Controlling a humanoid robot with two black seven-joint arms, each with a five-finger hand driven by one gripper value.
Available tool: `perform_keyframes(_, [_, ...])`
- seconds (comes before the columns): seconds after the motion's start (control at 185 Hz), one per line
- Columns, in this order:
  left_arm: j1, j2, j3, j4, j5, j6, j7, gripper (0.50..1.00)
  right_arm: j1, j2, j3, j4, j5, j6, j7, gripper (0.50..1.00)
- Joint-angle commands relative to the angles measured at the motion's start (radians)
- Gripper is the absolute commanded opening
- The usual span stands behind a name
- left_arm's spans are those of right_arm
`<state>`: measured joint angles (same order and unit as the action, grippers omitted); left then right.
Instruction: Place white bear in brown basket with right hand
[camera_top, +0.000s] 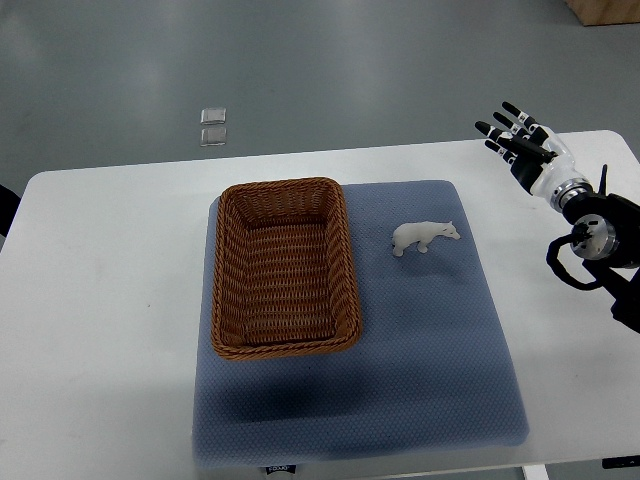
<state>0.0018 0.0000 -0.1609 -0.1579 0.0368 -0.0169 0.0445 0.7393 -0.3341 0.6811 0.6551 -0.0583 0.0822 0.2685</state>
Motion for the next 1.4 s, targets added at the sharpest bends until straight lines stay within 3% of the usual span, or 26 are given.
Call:
perform_keyframes(0.0, [0.0,0.0,0.0,0.0,0.0,0.002,0.0,1.0,0.0,-0.002,0.0,0.0,0.0,0.002,0.0,0.926])
perform_keyframes(0.557, [0.0,0.0,0.0,0.0,0.0,0.0,0.0,1.0,-0.001,-0.002,-0.006,0.001,0.0,0.014,0.005,0.926])
perform_keyframes(0.914, [0.0,0.0,0.0,0.0,0.0,0.0,0.0,1.0,0.002,-0.017,-0.018,0.001,-0.014,0.126,0.0,0.926])
perform_keyframes(1.109, [0.001,0.0,0.0,0.0,0.0,0.0,0.0,1.0,0.006,-0.036,-0.018,0.012,-0.167,0.137,0.005,0.926])
perform_keyframes(1.396, [0.0,0.0,0.0,0.0,0.0,0.0,0.0,1.0,0.055,-0.094,-0.028,0.058,-0.429,0.235,0.012,0.924])
